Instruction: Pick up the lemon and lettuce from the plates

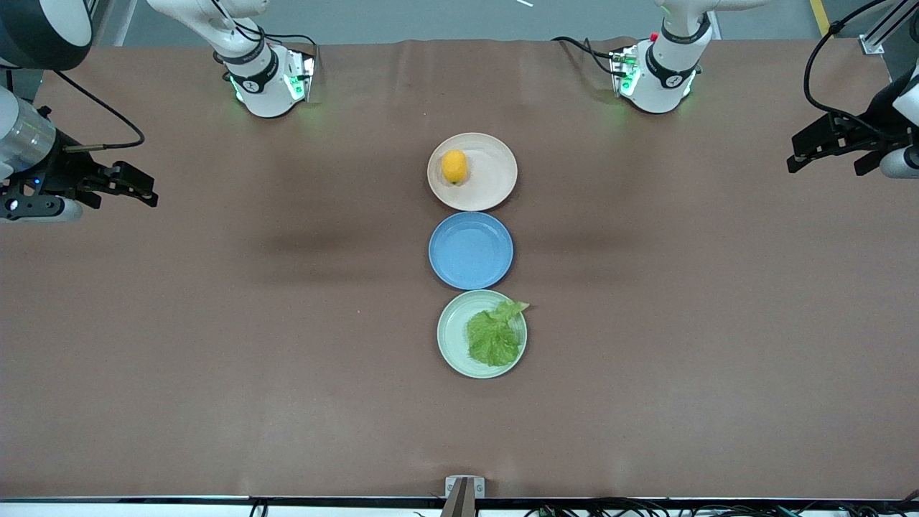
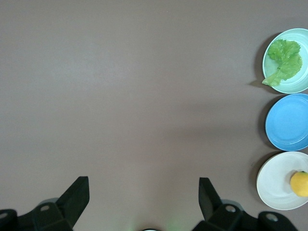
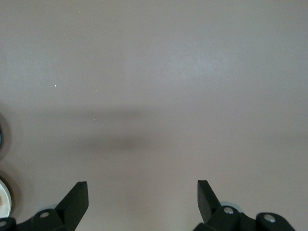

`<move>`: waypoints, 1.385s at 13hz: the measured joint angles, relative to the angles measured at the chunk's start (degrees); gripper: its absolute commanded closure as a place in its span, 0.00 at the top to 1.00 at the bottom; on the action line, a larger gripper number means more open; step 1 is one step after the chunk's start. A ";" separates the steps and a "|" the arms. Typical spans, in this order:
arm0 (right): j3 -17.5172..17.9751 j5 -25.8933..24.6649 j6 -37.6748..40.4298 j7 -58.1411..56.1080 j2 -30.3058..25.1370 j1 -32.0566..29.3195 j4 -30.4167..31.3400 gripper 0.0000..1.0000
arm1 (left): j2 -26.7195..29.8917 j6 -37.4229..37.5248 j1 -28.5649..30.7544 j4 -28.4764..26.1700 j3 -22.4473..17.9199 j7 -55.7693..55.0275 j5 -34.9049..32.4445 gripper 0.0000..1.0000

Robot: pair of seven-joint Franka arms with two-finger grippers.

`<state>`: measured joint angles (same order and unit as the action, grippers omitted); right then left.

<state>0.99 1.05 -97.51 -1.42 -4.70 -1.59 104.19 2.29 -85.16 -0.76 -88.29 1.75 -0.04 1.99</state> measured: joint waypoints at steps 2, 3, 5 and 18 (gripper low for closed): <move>0.03 0.00 -0.07 -0.04 0.00 0.00 0.00 1.00 | 0.00 -0.05 -0.02 0.00 0.04 0.51 0.00 1.00; 0.03 0.00 -0.07 -0.04 0.00 0.00 0.00 1.00 | 0.00 -0.06 -0.02 0.00 0.06 0.60 0.00 1.00; 0.03 0.06 -0.07 -0.02 0.00 0.00 0.00 1.00 | 0.00 -0.07 -0.02 0.00 0.07 0.63 0.00 1.00; 0.01 0.62 0.63 -0.15 6.20 -0.34 -3.32 1.00 | -12.77 -8.38 -9.08 -0.26 4.44 -12.62 4.62 1.00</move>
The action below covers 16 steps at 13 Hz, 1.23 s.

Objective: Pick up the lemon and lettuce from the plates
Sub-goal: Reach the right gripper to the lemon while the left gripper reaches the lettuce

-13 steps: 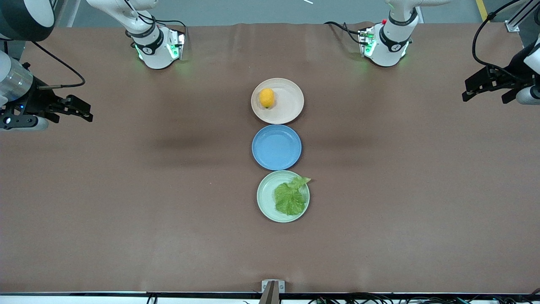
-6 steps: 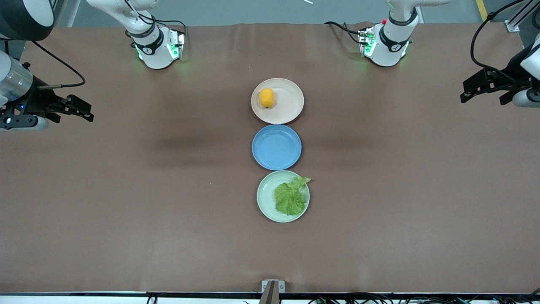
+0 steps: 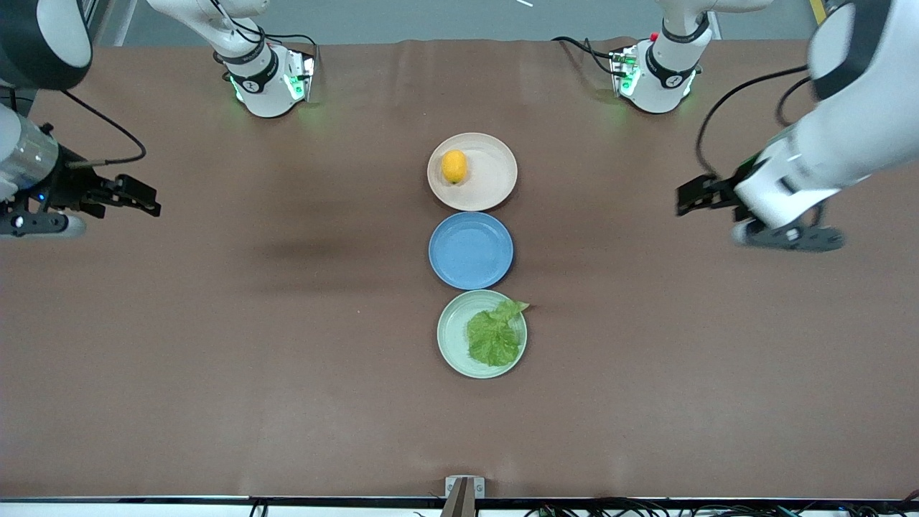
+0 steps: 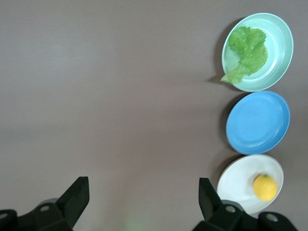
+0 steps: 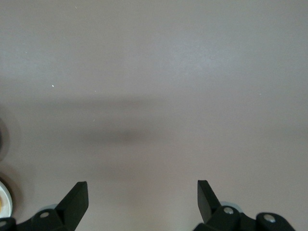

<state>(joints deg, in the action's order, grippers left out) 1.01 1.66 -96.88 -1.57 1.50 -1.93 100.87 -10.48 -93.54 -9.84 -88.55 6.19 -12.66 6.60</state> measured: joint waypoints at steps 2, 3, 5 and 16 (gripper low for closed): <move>0.37 0.41 0.23 0.53 3.72 0.16 -0.53 1.00 | -4.44 -5.35 -3.95 -0.02 0.13 -6.19 0.00 1.00; 0.76 0.94 0.43 2.79 4.82 0.66 -0.51 1.00 | -6.60 -8.42 -5.72 -0.02 0.16 -9.18 0.00 1.00; 1.22 3.90 0.59 9.33 5.39 3.27 0.36 1.00 | -10.87 -15.22 -8.86 -0.03 0.19 -13.59 0.00 1.00; 2.21 7.49 -30.74 42.41 2.82 41.53 22.37 1.00 | -31.99 -51.36 -15.81 1.31 0.20 -22.42 0.00 0.97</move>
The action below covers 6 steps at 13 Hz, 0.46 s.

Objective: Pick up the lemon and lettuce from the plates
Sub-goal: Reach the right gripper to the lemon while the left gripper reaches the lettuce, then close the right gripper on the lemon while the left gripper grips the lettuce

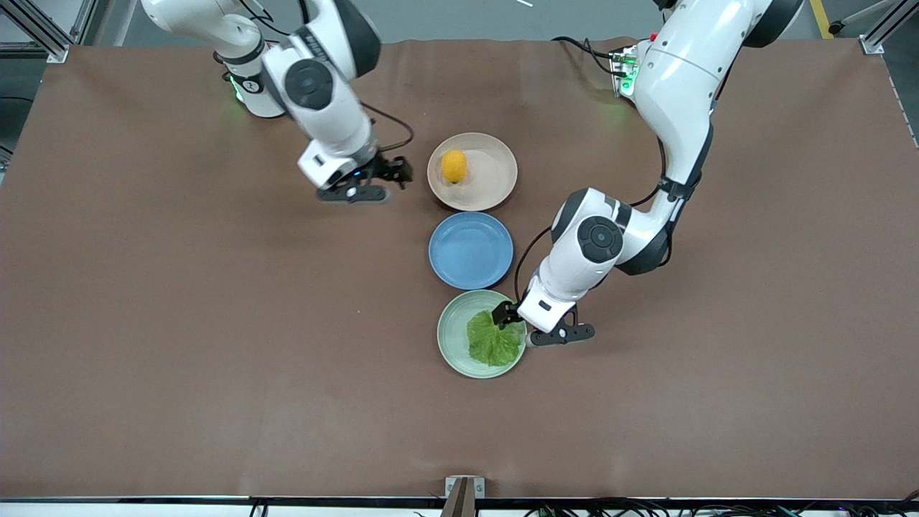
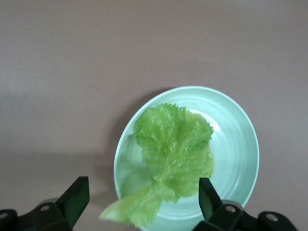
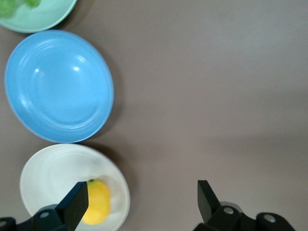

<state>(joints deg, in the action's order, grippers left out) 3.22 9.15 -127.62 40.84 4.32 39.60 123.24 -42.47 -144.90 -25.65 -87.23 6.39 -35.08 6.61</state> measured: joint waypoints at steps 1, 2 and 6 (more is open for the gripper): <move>-0.02 0.00 -3.87 4.02 1.16 3.44 1.27 1.00 | -0.85 -0.80 -0.31 0.66 0.01 -0.05 0.00 0.93; -0.04 -0.02 -7.42 8.08 2.84 6.74 2.08 1.00 | -1.57 -1.70 -0.75 1.17 0.02 -0.34 0.00 0.86; -0.20 -2.03 -17.42 20.71 11.42 16.78 2.56 1.00 | -3.09 -3.05 -2.24 1.69 0.02 -2.07 0.00 0.67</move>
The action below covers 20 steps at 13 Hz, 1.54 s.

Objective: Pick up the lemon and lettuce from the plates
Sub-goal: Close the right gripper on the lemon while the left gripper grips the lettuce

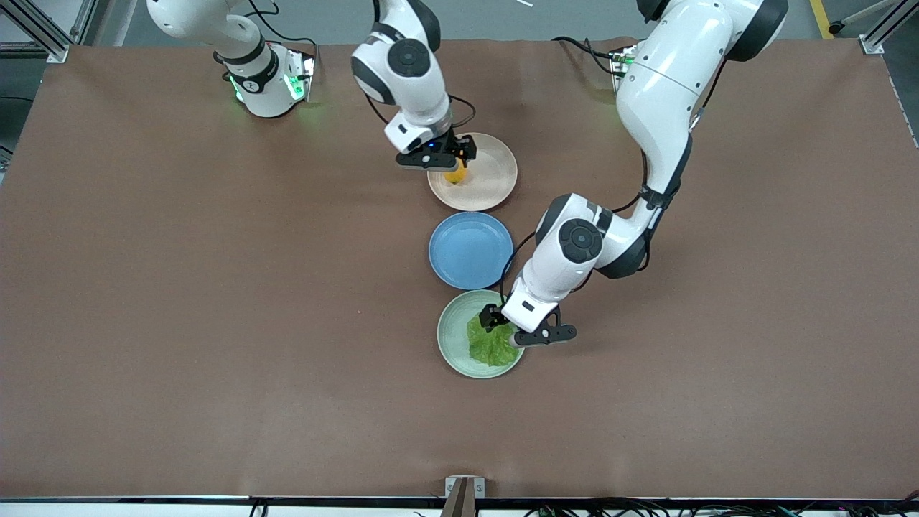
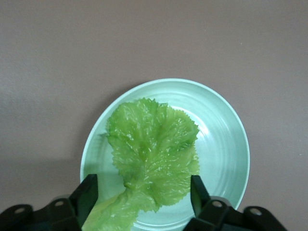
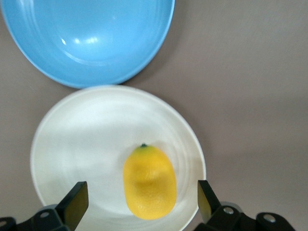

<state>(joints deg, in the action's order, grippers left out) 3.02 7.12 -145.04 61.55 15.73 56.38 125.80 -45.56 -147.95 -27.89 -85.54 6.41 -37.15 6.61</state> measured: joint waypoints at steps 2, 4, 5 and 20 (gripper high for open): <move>-0.05 -4.16 -0.75 4.91 2.43 1.20 -0.03 1.00 | -0.21 -0.01 -0.05 0.01 -0.02 -0.01 0.00 0.67; -0.09 -6.37 -0.91 7.92 3.49 1.44 -0.05 1.00 | -0.54 -0.01 -0.05 0.01 -0.06 -0.01 0.00 0.67; -0.12 -6.41 -1.56 8.46 3.82 1.69 -0.05 1.00 | -0.80 -0.03 -0.04 0.01 -0.11 -0.01 0.00 0.67; -1.71 -6.47 -5.80 13.22 6.50 2.36 -1.41 0.00 | -2.45 -1.64 -0.03 0.07 -0.23 -2.24 0.00 0.00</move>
<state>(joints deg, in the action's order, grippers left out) 1.31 0.65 -150.84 74.77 22.23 58.73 124.39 -48.01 -149.59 -27.92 -85.47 6.17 -39.40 6.61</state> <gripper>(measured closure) 0.339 0.859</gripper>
